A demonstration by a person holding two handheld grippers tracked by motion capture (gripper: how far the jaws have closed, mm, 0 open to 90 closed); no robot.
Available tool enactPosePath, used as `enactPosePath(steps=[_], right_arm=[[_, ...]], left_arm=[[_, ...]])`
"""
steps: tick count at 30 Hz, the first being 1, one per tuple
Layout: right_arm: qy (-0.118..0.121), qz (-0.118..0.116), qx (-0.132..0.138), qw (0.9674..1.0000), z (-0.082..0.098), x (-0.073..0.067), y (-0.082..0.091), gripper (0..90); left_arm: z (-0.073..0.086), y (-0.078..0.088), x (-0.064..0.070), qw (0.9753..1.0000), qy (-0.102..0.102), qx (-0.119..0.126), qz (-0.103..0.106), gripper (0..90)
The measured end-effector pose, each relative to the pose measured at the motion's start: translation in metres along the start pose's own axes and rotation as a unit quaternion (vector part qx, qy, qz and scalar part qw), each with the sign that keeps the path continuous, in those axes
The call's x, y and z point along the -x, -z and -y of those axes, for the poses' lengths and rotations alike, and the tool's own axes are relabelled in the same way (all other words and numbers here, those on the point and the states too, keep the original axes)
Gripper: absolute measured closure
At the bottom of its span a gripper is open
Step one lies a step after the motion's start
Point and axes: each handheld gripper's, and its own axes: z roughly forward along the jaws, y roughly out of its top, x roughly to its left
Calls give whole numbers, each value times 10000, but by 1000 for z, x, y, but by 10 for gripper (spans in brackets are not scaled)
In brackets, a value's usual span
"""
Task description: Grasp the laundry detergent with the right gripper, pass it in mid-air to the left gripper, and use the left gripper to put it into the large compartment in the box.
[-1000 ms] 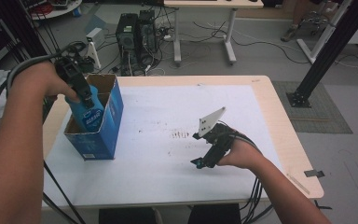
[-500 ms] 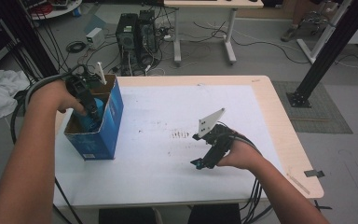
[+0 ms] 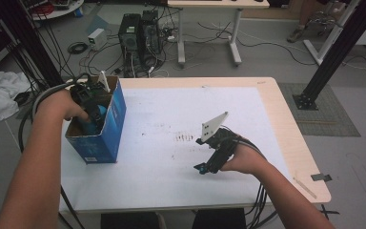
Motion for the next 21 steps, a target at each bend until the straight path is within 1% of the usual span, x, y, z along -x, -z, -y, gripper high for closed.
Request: enactPosePath(steps=[1,4,8,11,12,13,14,15,21], right_arm=[[2,-3,-4,10000,0,0,0,101],[4,-2,21,10000,0,0,0,101],[-3,13,22,10000,0,-1,1,101],[-6,6,34,10000,0,-1,1,101],[-4,9,35,10000,0,-1,2,101],[13,12,40,10000,0,-2,2,101],[17,15,40,10000,0,-2,2,101],[-1,18,50,10000,1,-2,3,101],[23,16,70,10000,0,-1,3,101]], left_arm=[[1,1,-1,10000,-33,-37,0,377],[1,0,-1,10000,-9,12,12,374],[1,0,-1,10000,-5,-40,-27,373],[1,1,0,10000,-8,8,-72,359],[1,3,1,9999,-8,73,-107,359],[1,3,1,9999,-19,87,-95,355],[1,4,1,9999,-56,59,-118,338],[1,5,1,9999,-23,99,-95,325],[1,7,2,9999,-22,84,-100,325]])
